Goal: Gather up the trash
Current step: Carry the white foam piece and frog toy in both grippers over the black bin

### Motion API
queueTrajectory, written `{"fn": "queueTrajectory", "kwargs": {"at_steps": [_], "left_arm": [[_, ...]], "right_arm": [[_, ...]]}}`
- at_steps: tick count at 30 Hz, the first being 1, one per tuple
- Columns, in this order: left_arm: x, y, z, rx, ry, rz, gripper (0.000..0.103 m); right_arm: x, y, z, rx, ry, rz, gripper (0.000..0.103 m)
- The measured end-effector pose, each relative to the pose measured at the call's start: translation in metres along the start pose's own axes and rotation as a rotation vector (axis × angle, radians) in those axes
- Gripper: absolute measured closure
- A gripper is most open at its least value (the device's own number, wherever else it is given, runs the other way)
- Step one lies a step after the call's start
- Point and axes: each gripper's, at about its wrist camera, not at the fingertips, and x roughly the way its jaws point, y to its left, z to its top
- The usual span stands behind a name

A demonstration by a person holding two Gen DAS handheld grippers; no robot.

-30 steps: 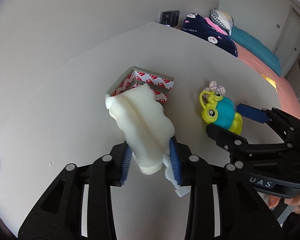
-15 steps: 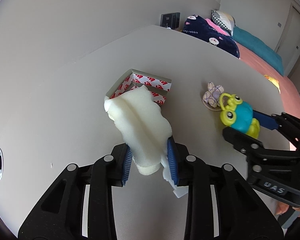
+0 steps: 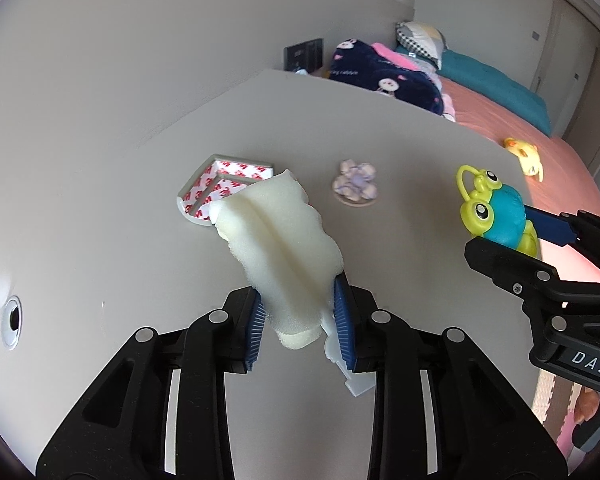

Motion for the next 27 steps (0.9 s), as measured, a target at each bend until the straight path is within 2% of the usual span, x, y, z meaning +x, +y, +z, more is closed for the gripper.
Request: {"fn": "queueTrajectory", "kwargs": {"at_steps": [12,27], "left_arm": [[-0.035,-0.047,-0.015,0.049,-0.036,-0.044,0.073],[-0.042,-0.145,-0.029,0.190,-0.040,-0.151,0.073]], "right_arm": [[-0.058,-0.025,-0.038,0.055,-0.043,-0.040,0.041],[-0.115,-0.093,-0.095,0.179,-0.068,-0.140,0.041]]}}
